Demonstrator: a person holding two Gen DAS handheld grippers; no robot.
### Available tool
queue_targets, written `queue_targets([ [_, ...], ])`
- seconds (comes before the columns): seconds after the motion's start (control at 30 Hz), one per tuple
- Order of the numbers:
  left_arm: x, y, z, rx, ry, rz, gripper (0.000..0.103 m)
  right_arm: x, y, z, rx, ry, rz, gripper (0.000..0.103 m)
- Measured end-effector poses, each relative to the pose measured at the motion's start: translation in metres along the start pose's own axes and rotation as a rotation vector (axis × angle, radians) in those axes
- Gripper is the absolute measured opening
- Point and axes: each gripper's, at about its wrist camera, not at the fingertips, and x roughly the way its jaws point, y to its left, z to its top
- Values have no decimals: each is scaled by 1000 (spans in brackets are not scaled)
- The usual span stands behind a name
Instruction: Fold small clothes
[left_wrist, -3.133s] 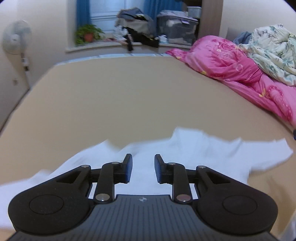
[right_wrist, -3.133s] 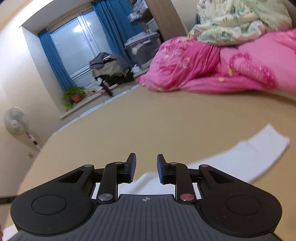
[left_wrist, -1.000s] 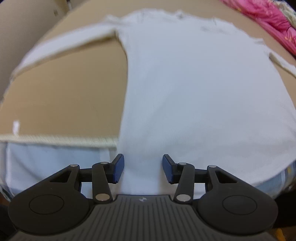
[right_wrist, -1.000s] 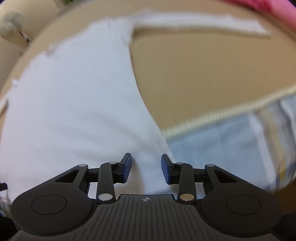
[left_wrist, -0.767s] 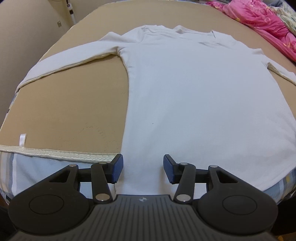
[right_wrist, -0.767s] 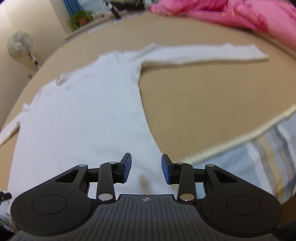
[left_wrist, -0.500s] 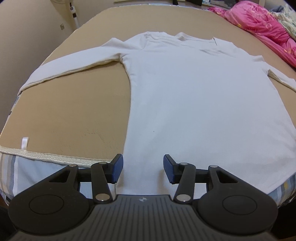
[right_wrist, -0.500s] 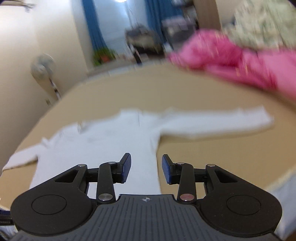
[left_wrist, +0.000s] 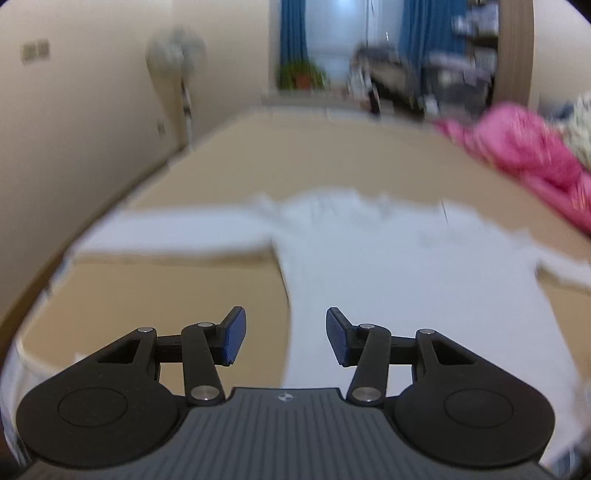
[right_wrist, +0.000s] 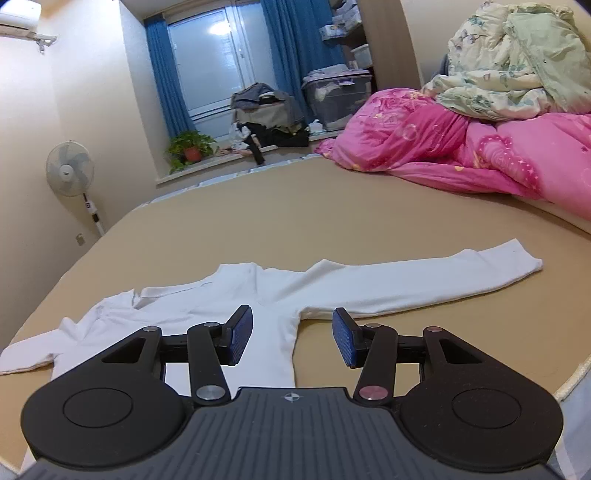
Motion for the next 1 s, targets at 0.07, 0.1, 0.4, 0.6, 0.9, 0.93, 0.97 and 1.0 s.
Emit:
queue_targets([
  [0.07, 5, 11, 28, -22, -71, 8, 56, 7, 2, 1, 11, -9, 7, 50],
  [0.1, 10, 16, 42, -33, -93, 17, 57, 10, 4, 2, 14, -13, 8, 50],
  [0.4, 144, 103, 111, -230, -5, 198, 58, 31, 14, 0, 29, 40, 3, 50],
  [0.6, 218, 209, 79, -646, 180, 166, 37, 48, 23, -2, 10, 90, 13, 50],
  [0.9, 257, 304, 42, -1015, 185, 162, 41, 81, 40, -6, -25, 172, 50, 50],
  [0.93, 259, 305, 46, -997, 181, 170, 32, 83, 42, -7, -30, 181, 55, 50],
  [0.97, 261, 305, 49, -969, 179, 191, 3, 86, 45, -8, -36, 191, 60, 50],
  [1.0, 264, 304, 53, -927, 184, 237, 3, 87, 47, -9, -41, 198, 64, 50],
])
